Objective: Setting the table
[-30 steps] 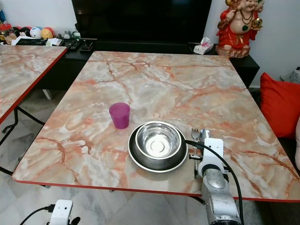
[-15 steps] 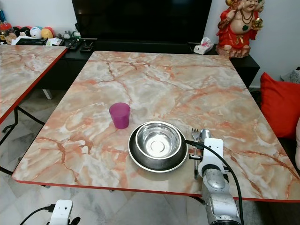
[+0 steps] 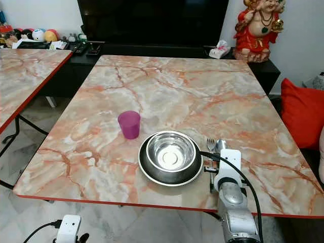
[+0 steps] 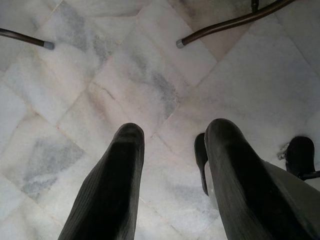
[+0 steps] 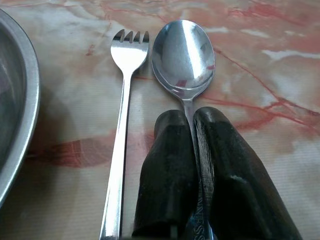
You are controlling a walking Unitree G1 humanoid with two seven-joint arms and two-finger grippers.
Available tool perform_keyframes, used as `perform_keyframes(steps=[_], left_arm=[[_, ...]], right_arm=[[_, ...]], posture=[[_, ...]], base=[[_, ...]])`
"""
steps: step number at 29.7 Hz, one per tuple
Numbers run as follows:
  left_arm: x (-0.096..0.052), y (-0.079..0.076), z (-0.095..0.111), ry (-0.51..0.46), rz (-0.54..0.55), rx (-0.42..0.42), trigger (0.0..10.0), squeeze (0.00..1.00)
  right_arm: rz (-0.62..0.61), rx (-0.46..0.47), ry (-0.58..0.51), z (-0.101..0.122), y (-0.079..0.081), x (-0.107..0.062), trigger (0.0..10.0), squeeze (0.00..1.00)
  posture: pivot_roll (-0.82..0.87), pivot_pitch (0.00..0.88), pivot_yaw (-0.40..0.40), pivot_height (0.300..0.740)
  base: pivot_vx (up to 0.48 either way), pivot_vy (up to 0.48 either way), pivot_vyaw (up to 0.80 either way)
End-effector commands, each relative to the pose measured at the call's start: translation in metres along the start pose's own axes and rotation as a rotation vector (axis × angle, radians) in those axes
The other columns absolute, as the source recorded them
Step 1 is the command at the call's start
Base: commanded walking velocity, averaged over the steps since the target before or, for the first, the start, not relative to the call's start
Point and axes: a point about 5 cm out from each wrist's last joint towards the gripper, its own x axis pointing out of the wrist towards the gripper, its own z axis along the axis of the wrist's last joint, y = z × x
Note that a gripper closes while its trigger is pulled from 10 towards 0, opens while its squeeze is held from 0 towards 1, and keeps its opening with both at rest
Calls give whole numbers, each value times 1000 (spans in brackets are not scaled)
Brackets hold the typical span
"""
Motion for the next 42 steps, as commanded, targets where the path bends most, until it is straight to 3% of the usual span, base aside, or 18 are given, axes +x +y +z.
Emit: perform_keyframes(steps=[1, 6, 8, 9, 11, 13, 16, 17, 21, 23, 24, 25, 26, 28, 42], left_arm=[[0, 0, 2, -4, -1, 14, 10000, 0], [0, 2, 2, -6, 1, 14, 10000, 0], [0, 2, 2, -5, 2, 14, 10000, 0], [0, 2, 2, -4, 2, 15, 10000, 0], [0, 3, 2, -3, 2, 15, 10000, 0], [0, 3, 2, -3, 2, 15, 10000, 0], [0, 3, 1, -1, 3, 15, 10000, 0], [0, 4, 1, 0, 3, 15, 10000, 0], [0, 4, 0, 6, 4, 16, 10000, 0], [0, 4, -1, 8, 4, 15, 10000, 0], [0, 4, -1, 9, 5, 15, 10000, 0], [0, 4, -1, 10, 5, 15, 10000, 0], [0, 4, -1, 11, 5, 15, 10000, 0], [-1, 4, -2, 14, 4, 15, 10000, 0], [-1, 6, -4, 24, 5, 14, 10000, 0]], right_arm=[[1, -3, -16, 5, 1, 0, 10000, 447], [-2, -2, -16, 6, 1, 0, 10000, 455], [-3, -3, -16, 6, 1, 0, 10000, 510], [-5, -2, -16, 6, 1, 0, 10000, 592], [-7, -2, -16, 6, 0, 1, 10000, 604], [-7, -1, -17, 6, 0, 1, 10000, 847], [-6, 1, -18, 6, 1, 0, 10000, 871], [-4, 2, -18, 6, 1, 0, 10000, 1000], [-2, 1, -20, 6, 2, 0, 10000, 1000], [-4, -2, -21, 6, 1, 0, 10000, 914], [-9, -5, -20, 6, 1, 0, 10000, 243], [-9, -6, -20, 6, 1, 0, 10000, 243], [-21, -10, -24, 7, 0, 0, 10000, 0], [-38, -44, -30, 8, -3, 1, 10000, 0], [-49, -52, -18, 6, -6, 1, 10000, 0]], posture=[[85, 0, -27, 740], [85, 0, -26, 740], [84, 0, -25, 740], [84, 0, -25, 740], [84, 0, -25, 740], [84, 0, -24, 740], [85, 0, -24, 740], [85, 0, -24, 740], [87, 0, -24, 740], [87, 0, -24, 740], [85, 0, -24, 740], [85, 0, -24, 740], [85, 0, -23, 740], [85, 0, -24, 740], [83, 0, -23, 740]], base=[[0, 0, 0], [0, 0, 0], [0, 0, 0], [0, 0, 0], [0, 0, 0], [0, 0, 0], [0, 0, 0], [0, 0, 0], [0, 0, 0], [0, 0, 0], [0, 0, 0], [0, 0, 0], [0, 0, 0], [0, 0, 0], [0, 0, 0]])
